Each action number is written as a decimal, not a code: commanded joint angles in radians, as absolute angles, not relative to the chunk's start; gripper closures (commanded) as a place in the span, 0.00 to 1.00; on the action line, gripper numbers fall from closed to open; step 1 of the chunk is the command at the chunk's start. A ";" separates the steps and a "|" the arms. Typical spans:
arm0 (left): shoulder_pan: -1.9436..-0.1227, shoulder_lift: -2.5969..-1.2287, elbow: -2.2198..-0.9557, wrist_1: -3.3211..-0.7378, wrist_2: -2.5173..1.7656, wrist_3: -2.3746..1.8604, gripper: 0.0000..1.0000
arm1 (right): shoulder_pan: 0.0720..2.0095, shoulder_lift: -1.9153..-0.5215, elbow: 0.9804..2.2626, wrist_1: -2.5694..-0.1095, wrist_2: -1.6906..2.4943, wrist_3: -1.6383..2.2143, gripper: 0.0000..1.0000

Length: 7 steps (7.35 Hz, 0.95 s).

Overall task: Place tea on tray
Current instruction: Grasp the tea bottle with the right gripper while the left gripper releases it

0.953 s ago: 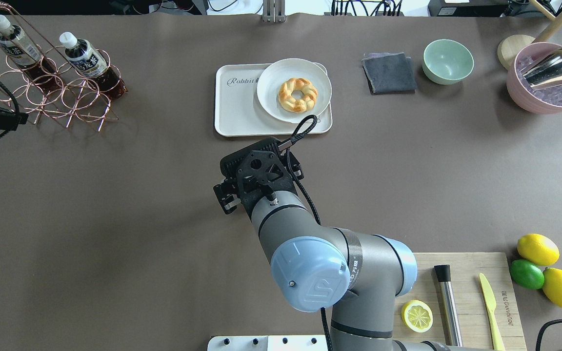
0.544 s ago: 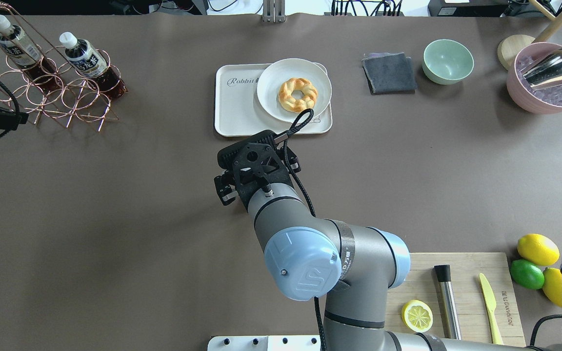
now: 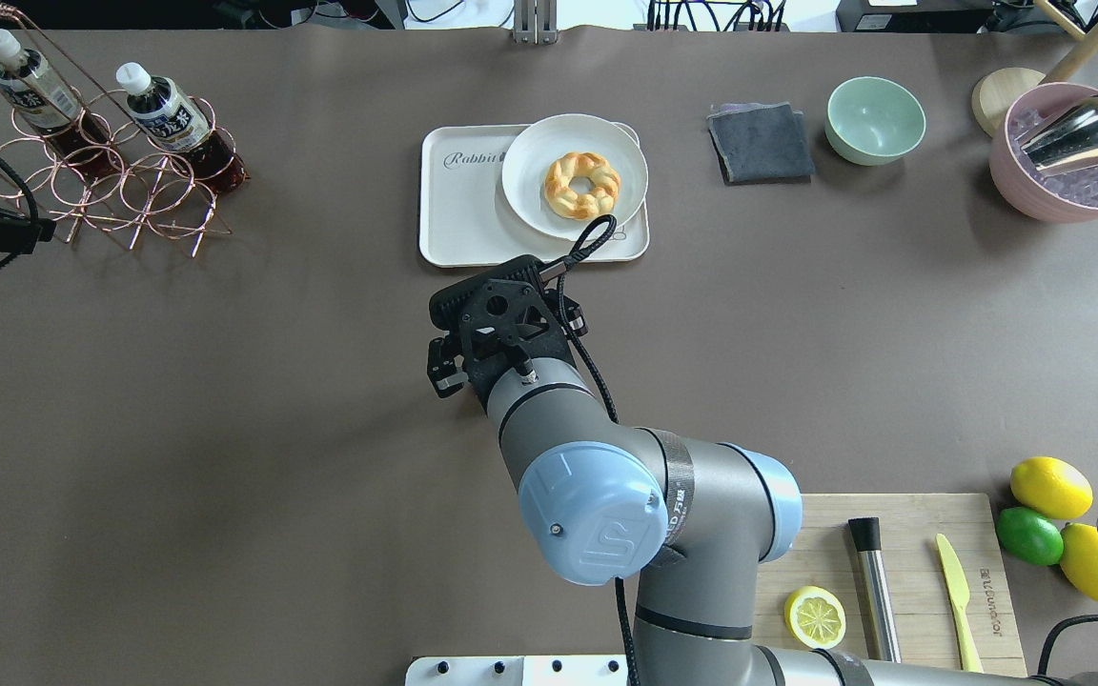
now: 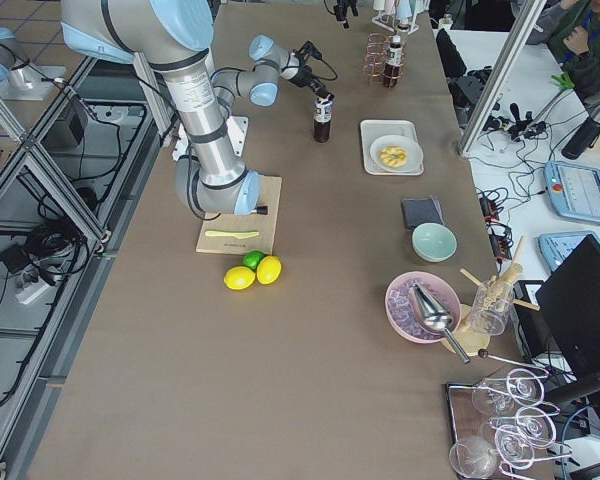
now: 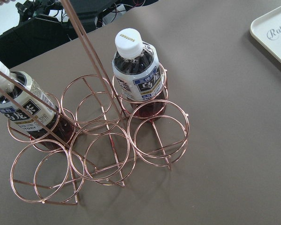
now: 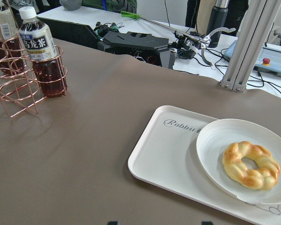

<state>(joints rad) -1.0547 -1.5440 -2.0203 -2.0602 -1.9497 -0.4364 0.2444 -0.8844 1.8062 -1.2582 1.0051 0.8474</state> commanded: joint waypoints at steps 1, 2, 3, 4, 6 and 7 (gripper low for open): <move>-1.055 -1.545 -2.023 -2.060 -1.950 -0.437 0.02 | 0.232 -0.887 1.807 -1.258 1.006 0.882 0.38; -1.055 -1.545 -2.023 -2.060 -1.950 -0.437 0.02 | 0.226 -0.890 1.807 -1.258 1.006 0.894 0.42; -1.057 -1.545 -2.023 -2.060 -1.950 -0.437 0.02 | 0.222 -0.890 1.807 -1.258 1.006 0.899 0.46; -1.060 -1.545 -2.023 -2.068 -1.950 -0.437 0.02 | 0.221 -0.888 1.807 -1.258 1.006 0.900 0.63; -1.075 -1.543 -2.020 -2.068 -1.982 -0.437 0.02 | 0.225 -0.876 1.818 -1.256 1.008 0.899 1.00; -1.089 -1.543 -2.022 -2.068 -2.006 -0.437 0.02 | 0.241 -0.855 1.822 -1.258 1.011 0.900 1.00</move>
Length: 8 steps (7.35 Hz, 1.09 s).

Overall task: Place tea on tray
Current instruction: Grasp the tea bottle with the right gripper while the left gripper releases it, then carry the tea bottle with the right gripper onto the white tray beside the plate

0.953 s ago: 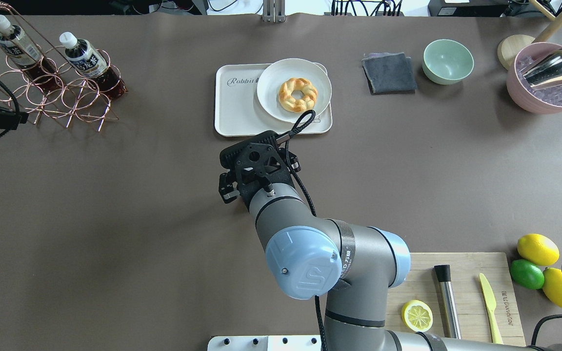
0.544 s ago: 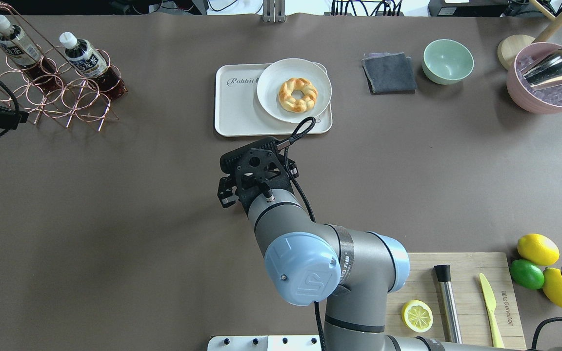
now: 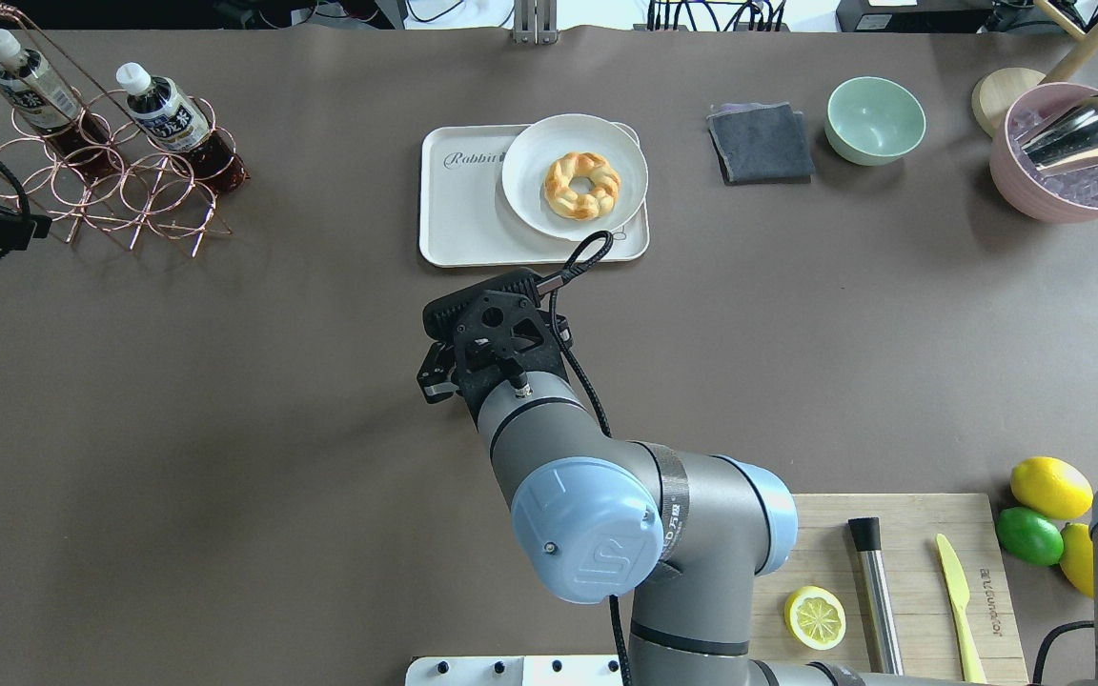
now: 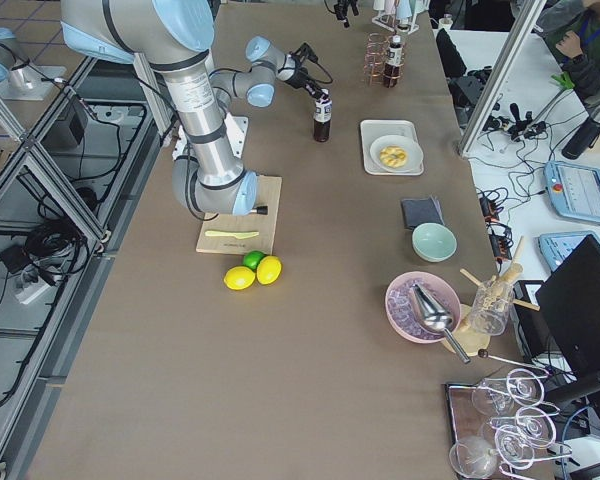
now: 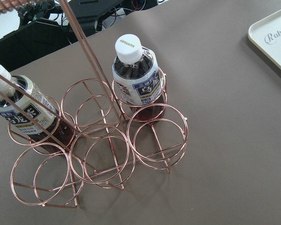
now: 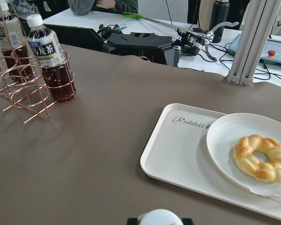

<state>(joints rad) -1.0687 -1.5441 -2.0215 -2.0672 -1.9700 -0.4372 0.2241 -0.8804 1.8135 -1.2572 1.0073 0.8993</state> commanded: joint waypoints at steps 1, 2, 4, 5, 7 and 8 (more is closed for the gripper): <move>-1.116 -1.543 -2.022 -2.068 -2.057 -0.436 0.02 | 0.268 -0.824 1.822 -1.259 1.020 0.902 1.00; -1.152 -1.543 -2.020 -2.065 -2.119 -0.436 0.02 | 0.320 -0.796 1.818 -1.262 1.073 0.902 1.00; -1.216 -1.499 -2.002 -2.051 -2.178 -0.430 0.00 | 0.437 -0.735 1.737 -1.264 1.168 0.913 1.00; -1.262 -1.484 -1.982 -2.049 -2.187 -0.352 0.00 | 0.489 -0.660 1.641 -1.261 1.217 0.920 1.00; -1.342 -1.485 -1.947 -2.049 -2.262 -0.290 0.00 | 0.557 -0.565 1.400 -1.139 1.261 0.922 1.00; -1.344 -1.485 -1.947 -2.051 -2.264 -0.288 0.00 | 0.575 -0.501 1.241 -1.049 1.261 0.922 1.00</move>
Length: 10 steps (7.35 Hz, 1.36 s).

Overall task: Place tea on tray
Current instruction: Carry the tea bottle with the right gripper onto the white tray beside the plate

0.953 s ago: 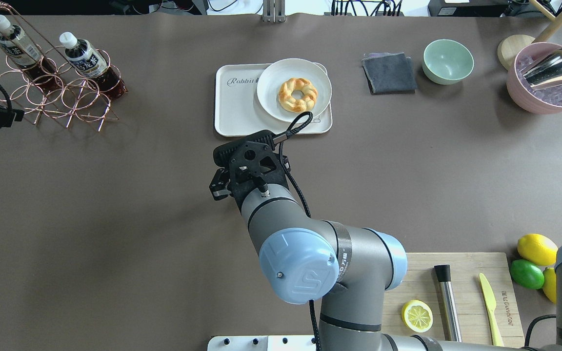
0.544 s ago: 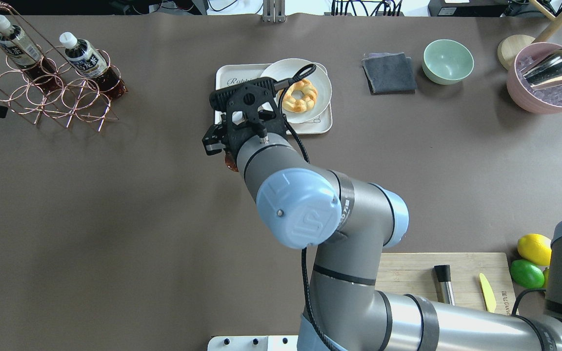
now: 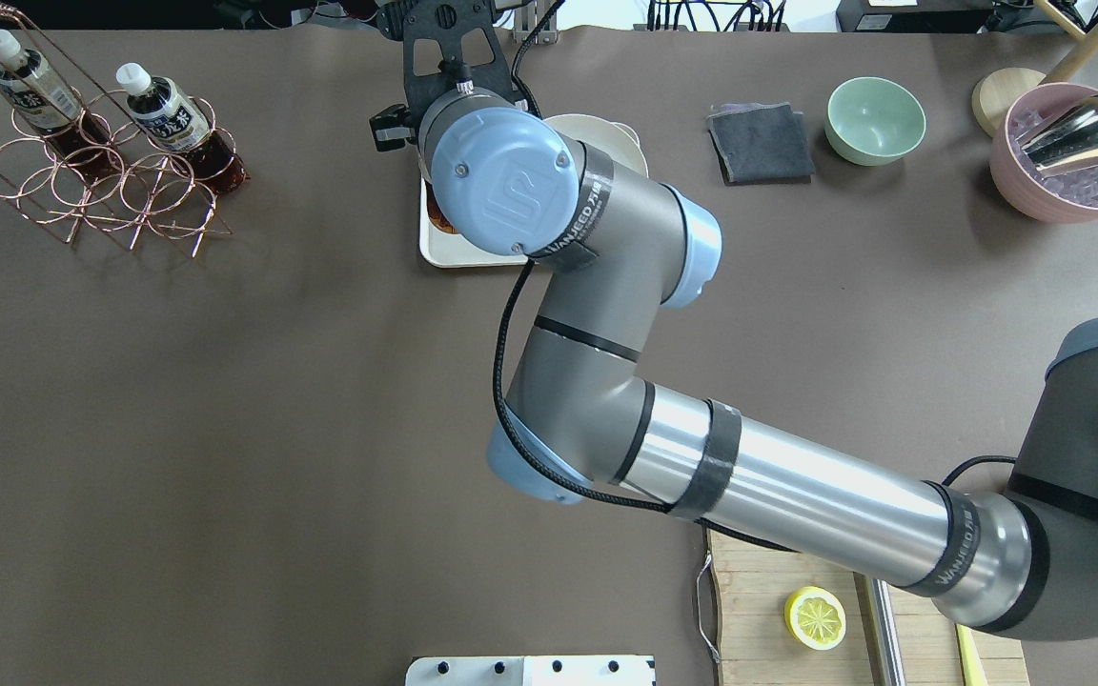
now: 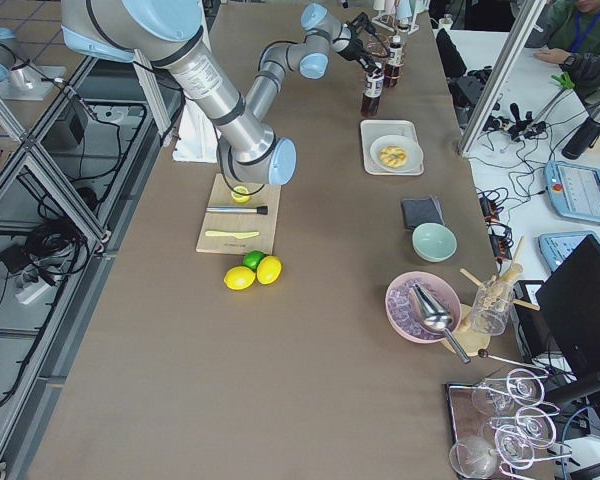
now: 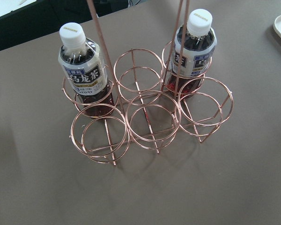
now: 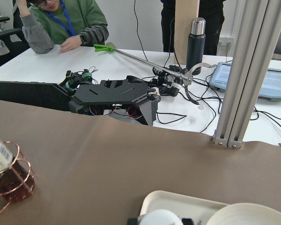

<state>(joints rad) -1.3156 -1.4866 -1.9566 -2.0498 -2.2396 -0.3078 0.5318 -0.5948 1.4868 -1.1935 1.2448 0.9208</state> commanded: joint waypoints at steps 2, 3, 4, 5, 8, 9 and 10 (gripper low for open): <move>-1.344 -1.488 -1.945 -2.049 -2.264 -0.290 0.00 | 0.592 -0.476 1.149 -1.028 1.272 0.919 1.00; -1.342 -1.499 -1.936 -2.049 -2.263 -0.288 0.00 | 0.595 -0.482 1.137 -1.022 1.275 0.917 1.00; -1.342 -1.503 -1.931 -2.049 -2.263 -0.288 0.00 | 0.594 -0.489 1.138 -1.022 1.275 0.916 1.00; -1.342 -1.505 -1.931 -2.049 -2.263 -0.290 0.00 | 0.591 -0.506 1.144 -1.014 1.275 0.916 1.00; -1.342 -1.503 -1.933 -2.049 -2.263 -0.290 0.00 | 0.581 -0.518 1.149 -1.000 1.273 0.913 0.79; -1.342 -1.505 -1.933 -2.049 -2.263 -0.290 0.00 | 0.578 -0.520 1.152 -0.997 1.267 0.916 0.01; -1.342 -1.505 -1.933 -2.049 -2.264 -0.290 0.00 | 0.578 -0.523 1.154 -0.979 1.269 0.917 0.00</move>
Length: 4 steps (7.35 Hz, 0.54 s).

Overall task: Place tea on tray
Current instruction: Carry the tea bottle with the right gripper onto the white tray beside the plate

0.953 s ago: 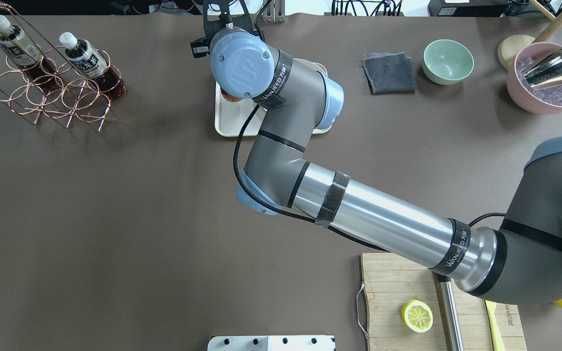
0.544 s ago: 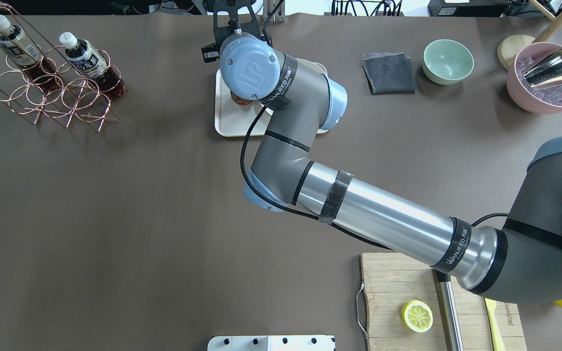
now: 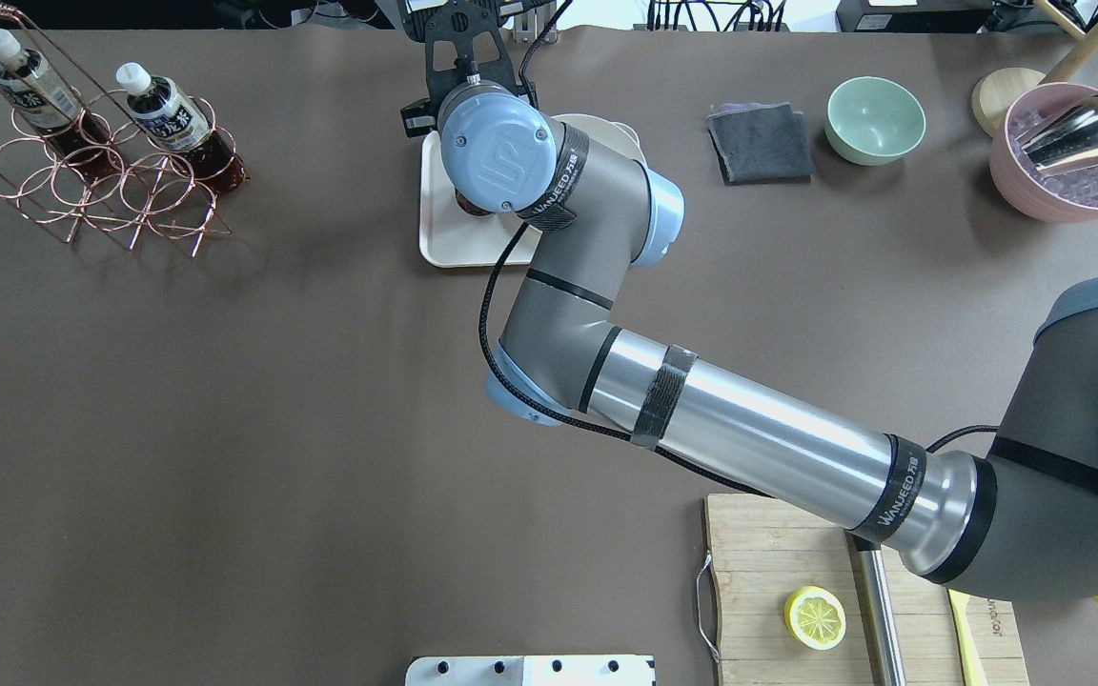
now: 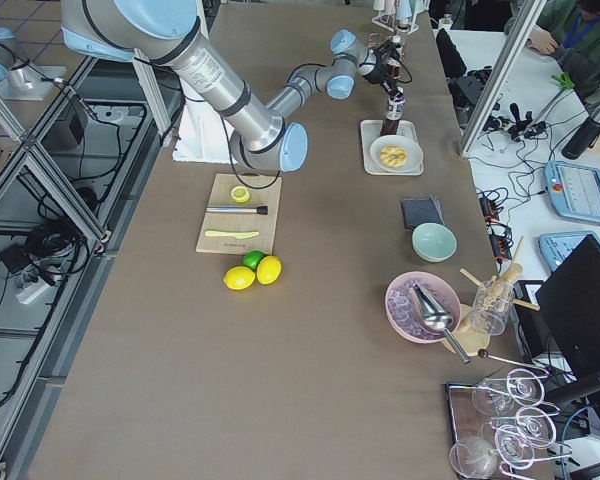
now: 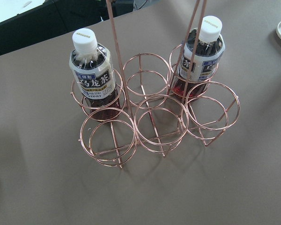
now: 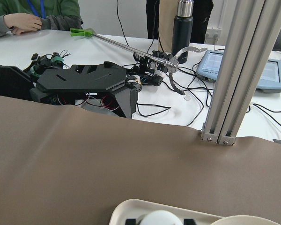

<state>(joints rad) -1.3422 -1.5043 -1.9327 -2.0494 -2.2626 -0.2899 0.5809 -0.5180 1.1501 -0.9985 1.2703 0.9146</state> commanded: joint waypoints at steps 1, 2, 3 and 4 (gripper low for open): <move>-1.342 -1.505 -1.933 -2.049 -2.264 -0.290 0.00 | 0.587 -0.522 1.172 -0.980 1.276 0.919 0.00; -1.344 -1.503 -1.931 -2.043 -2.279 -0.290 0.00 | 0.610 -0.525 1.189 -0.985 1.329 0.923 0.00; -1.370 -1.506 -1.937 -1.969 -2.316 -0.287 0.00 | 0.647 -0.576 1.231 -1.008 1.391 0.930 0.00; -1.415 -1.511 -1.934 -1.880 -2.356 -0.202 0.00 | 0.711 -0.689 1.344 -1.055 1.526 0.942 0.00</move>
